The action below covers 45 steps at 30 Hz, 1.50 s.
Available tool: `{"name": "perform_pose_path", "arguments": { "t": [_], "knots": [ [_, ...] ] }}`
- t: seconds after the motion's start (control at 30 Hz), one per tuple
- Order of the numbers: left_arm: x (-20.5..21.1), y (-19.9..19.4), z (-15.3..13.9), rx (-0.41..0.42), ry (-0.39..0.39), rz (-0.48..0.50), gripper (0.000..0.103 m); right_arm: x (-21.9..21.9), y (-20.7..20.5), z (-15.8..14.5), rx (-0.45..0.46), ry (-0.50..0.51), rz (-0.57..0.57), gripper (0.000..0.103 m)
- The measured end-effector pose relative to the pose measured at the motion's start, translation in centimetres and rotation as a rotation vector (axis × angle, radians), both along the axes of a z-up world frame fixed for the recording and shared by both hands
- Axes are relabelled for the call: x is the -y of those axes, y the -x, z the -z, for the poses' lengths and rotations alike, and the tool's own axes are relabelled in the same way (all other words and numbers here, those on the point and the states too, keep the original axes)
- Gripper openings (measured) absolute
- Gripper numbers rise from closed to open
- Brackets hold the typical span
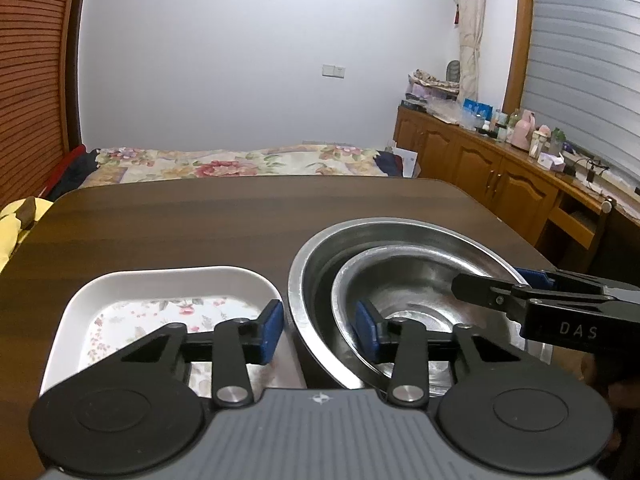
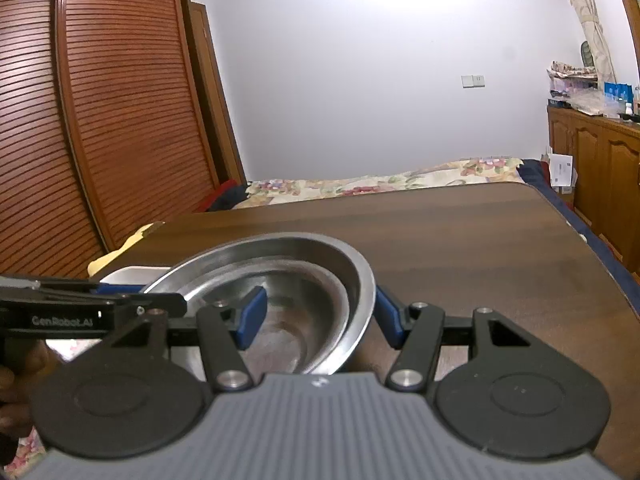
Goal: Organize plates and bowls
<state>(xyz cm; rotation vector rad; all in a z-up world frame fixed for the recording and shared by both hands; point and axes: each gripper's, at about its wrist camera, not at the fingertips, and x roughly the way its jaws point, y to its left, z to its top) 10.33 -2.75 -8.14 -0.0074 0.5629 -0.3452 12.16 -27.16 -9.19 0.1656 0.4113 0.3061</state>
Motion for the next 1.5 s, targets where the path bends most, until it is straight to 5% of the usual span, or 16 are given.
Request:
{"name": "perform_pose_path", "arguments": {
  "t": [0.4,0.67,1.13,1.5],
  "knots": [
    [0.9,0.7,-0.2,0.018,-0.028,-0.006,0.036,-0.2,-0.2,0.5,-0.03,-0.001,-0.001,0.055],
    [1.1,0.8,-0.2,0.02,-0.043,0.0,0.034,0.1,-0.4,0.8,-0.056,-0.017,-0.007,0.031],
    [0.8,1.1,-0.8,0.027,-0.022,0.011,0.033,0.6,-0.1,0.0,-0.044,-0.063,0.006,0.029],
    [-0.5,2.4,-4.0,0.069,0.02,0.0,0.033,0.4,0.3,-2.6,-0.01,-0.074,-0.001,0.029]
  ]
}}
